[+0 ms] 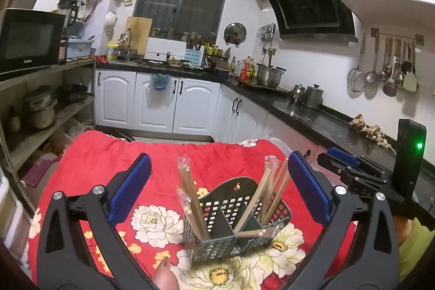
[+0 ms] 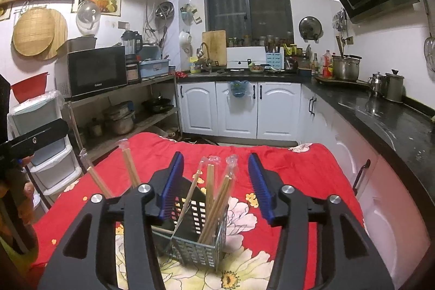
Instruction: Organize utensils
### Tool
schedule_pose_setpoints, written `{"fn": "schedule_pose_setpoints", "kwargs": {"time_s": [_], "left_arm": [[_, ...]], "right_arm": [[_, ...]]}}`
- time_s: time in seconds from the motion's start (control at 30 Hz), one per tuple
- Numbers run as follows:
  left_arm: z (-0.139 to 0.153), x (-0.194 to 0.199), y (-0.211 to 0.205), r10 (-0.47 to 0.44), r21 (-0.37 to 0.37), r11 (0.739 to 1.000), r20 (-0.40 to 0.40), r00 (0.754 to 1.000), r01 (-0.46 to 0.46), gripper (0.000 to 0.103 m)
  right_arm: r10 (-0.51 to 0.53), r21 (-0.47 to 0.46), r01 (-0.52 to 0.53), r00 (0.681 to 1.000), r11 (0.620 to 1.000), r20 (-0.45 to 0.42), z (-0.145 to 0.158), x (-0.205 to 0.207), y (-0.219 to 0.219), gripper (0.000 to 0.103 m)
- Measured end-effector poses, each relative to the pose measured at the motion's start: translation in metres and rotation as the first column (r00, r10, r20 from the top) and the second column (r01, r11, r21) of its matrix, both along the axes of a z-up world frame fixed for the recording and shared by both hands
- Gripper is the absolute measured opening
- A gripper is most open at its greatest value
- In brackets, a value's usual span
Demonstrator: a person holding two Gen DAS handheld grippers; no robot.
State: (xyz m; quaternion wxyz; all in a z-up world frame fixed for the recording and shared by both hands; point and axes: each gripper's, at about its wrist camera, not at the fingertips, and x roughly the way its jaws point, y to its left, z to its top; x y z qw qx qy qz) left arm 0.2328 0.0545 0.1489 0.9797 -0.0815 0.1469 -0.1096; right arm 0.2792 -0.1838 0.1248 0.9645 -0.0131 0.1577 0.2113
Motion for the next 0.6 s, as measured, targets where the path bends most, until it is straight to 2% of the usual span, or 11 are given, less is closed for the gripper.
{"fn": "schedule_pose_setpoints", "kwargs": {"time_s": [0.43,0.6], "left_arm": [[-0.014,-0.019,-0.003,0.011,0.014,1.0,-0.03,1.0,-0.01,0.093],[-0.021,-0.024,-0.008,-0.003,0.019,1.0,-0.046,0.999,0.004,0.093]], "right_arm": [[0.004,0.003,-0.005,0.999,1.0,0.04,0.001,-0.036,-0.005,0.065],[0.006,-0.001,-0.006,0.999,1.0,0.041,-0.001,-0.043,-0.005,0.074]]}}
